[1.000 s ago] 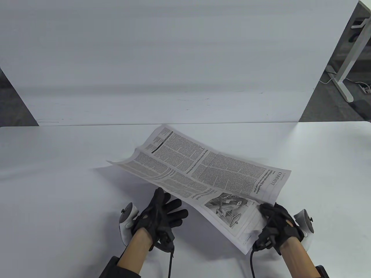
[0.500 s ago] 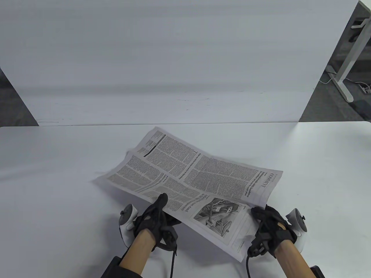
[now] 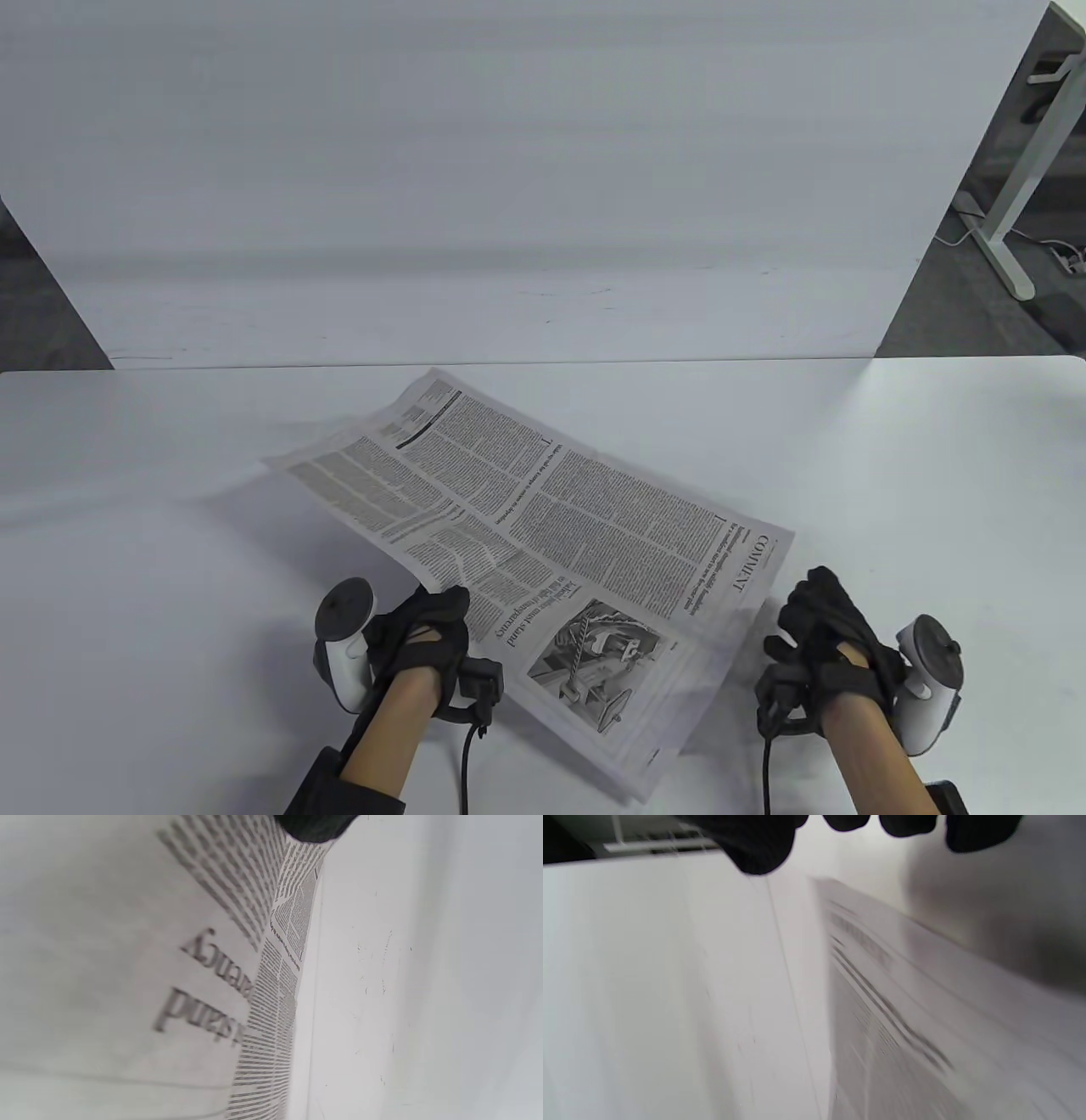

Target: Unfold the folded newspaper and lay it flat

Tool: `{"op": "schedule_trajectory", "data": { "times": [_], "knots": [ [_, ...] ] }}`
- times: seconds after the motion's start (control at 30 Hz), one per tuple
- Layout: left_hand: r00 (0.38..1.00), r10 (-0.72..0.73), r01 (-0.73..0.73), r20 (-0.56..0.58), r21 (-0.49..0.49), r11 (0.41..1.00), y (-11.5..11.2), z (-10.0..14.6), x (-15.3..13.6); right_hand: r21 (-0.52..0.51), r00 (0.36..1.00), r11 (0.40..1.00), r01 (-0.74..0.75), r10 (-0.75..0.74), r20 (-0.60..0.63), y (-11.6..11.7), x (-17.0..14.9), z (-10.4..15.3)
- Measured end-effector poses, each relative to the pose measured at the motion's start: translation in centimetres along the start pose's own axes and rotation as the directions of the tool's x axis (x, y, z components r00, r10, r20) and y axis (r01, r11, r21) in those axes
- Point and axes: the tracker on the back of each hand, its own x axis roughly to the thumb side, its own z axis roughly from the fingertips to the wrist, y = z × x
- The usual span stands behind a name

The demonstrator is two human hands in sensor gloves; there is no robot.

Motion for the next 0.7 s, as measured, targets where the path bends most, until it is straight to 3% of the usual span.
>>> {"op": "schedule_trajectory", "data": {
  "times": [0.2, 0.37, 0.43, 0.7],
  "knots": [
    [0.999, -0.013, 0.014, 0.032, -0.036, 0.999, 1.0, -0.6, 0.4, -0.139, 0.973, 0.976, -0.166, 0.185, 0.141, -2.1, 1.9, -0.6],
    [0.992, -0.042, 0.053, 0.120, -0.093, 0.994, 1.7, -1.0, 1.6, -0.109, 0.942, 0.958, -0.266, 0.282, 0.180, -2.0, 2.4, -1.4],
    [0.986, -0.046, 0.067, 0.158, -0.130, 0.989, 1.9, -1.1, 2.0, -0.061, 0.937, 0.957, -0.283, 0.289, 0.195, -1.8, 2.6, -1.7],
    [0.972, 0.011, 0.076, 0.237, -0.354, 0.932, 0.8, -1.3, 2.7, 0.326, 0.965, 0.915, -0.237, 0.184, 0.186, -0.6, 2.0, -3.4]
  ]
}}
